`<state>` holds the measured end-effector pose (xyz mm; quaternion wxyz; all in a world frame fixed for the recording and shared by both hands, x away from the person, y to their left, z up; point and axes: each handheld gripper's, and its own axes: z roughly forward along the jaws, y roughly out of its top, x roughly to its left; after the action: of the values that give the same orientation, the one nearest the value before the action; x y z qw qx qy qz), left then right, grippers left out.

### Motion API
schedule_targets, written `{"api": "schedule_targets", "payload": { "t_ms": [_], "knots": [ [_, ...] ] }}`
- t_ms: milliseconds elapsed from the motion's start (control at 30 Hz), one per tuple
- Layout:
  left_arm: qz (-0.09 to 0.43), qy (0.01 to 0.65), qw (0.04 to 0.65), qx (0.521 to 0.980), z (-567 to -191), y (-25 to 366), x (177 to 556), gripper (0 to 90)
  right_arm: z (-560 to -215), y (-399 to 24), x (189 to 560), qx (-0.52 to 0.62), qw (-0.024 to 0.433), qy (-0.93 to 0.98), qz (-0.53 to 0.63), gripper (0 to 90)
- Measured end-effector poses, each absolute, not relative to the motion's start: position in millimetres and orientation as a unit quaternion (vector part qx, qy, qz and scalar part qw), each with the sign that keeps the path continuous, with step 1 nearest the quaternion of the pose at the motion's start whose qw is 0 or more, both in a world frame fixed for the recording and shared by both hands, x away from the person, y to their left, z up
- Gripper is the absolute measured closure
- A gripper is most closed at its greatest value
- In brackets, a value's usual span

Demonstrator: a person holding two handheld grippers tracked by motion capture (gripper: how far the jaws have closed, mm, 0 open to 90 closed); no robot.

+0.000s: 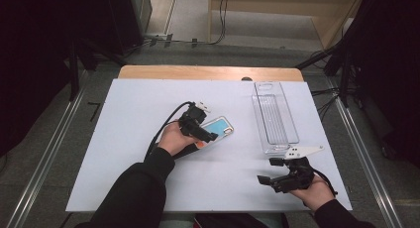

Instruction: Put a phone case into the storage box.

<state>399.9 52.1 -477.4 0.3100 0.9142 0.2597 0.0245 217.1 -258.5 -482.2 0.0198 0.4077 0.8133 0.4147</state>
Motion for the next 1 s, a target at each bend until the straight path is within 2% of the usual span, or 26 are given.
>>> {"api": "schedule_targets", "payload": {
  "t_ms": [533, 1000],
  "knots": [
    [0.038, 0.253, 0.282, 0.925, -495, 48, 398, 11.1, -482, -259, 217, 0.409, 0.022, 0.813, 0.414, 12.6],
    [0.074, 0.232, 0.266, 0.933, -498, 43, 392, 11.6, -482, -259, 217, 0.410, 0.023, 0.813, 0.413, 12.6]
  ]
}}
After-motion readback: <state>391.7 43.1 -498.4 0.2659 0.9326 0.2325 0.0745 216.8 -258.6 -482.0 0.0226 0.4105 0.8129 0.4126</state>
